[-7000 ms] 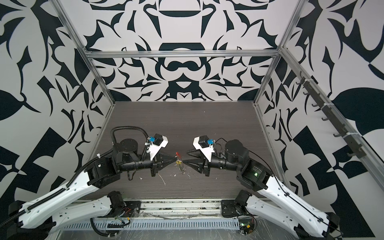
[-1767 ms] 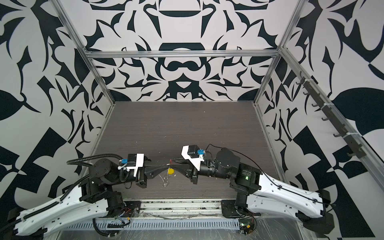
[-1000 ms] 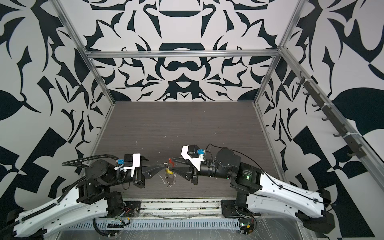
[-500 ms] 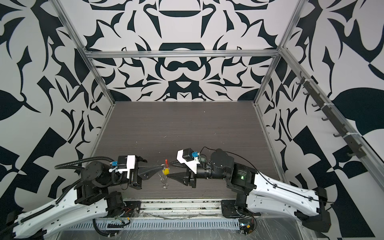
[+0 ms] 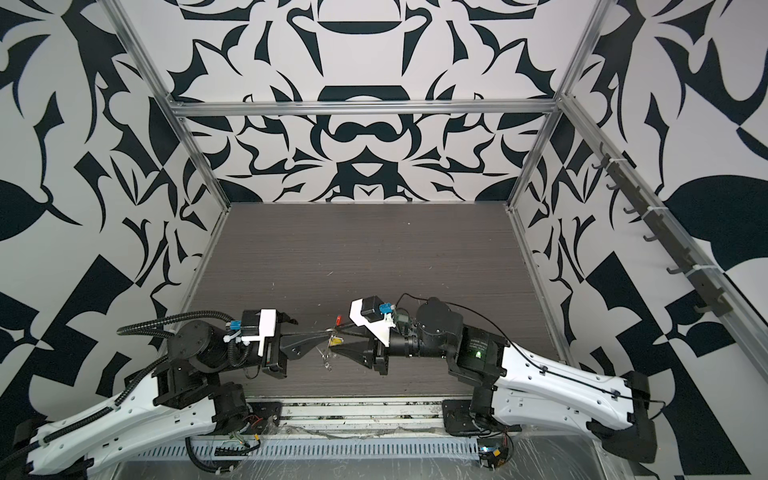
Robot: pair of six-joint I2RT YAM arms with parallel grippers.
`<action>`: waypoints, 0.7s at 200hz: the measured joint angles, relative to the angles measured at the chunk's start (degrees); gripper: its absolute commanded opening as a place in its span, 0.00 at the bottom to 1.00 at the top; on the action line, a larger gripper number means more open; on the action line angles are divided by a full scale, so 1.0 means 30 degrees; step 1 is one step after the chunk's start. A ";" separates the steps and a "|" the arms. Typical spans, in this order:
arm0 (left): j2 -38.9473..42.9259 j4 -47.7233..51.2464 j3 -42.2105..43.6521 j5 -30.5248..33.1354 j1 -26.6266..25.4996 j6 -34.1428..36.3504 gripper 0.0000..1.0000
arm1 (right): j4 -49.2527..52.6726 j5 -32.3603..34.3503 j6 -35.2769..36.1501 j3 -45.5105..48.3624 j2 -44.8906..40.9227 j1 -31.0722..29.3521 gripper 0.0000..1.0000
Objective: Remove the keys from the keyring
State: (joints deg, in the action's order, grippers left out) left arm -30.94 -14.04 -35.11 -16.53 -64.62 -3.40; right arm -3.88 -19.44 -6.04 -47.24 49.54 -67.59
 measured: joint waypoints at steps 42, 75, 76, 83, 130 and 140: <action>-0.0138 -0.0051 0.0000 0.0080 0.0000 -0.0007 0.00 | -0.0066 0.0095 -0.0182 0.0102 -0.0211 -0.0007 0.08; -0.0306 -0.0058 0.0000 0.0328 0.0000 -0.0007 0.00 | 0.0146 0.0364 -0.0364 0.0262 -0.0627 0.0000 0.00; -0.0306 -0.0051 0.0000 0.0342 0.0000 -0.0007 0.00 | 0.0160 0.0386 -0.0364 0.0262 -0.0627 0.0000 0.00; -0.0306 -0.0022 0.0000 0.0423 0.0000 0.0000 0.00 | 0.0240 0.0444 -0.0372 0.0270 -0.0678 0.0000 0.00; -0.0175 0.0510 0.0000 0.1166 0.0000 0.0022 0.00 | 0.1202 0.1282 -0.0393 0.0321 -0.1260 0.0000 0.00; -0.0168 0.0648 0.0000 0.1297 0.0000 0.0029 0.00 | 0.1341 0.1617 -0.0401 0.0350 -0.1450 0.0000 0.00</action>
State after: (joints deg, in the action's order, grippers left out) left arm -31.44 -12.10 -35.11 -12.64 -64.62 -3.31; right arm 0.14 -14.59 -7.25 -46.19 45.19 -67.59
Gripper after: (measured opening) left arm 0.047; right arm 0.058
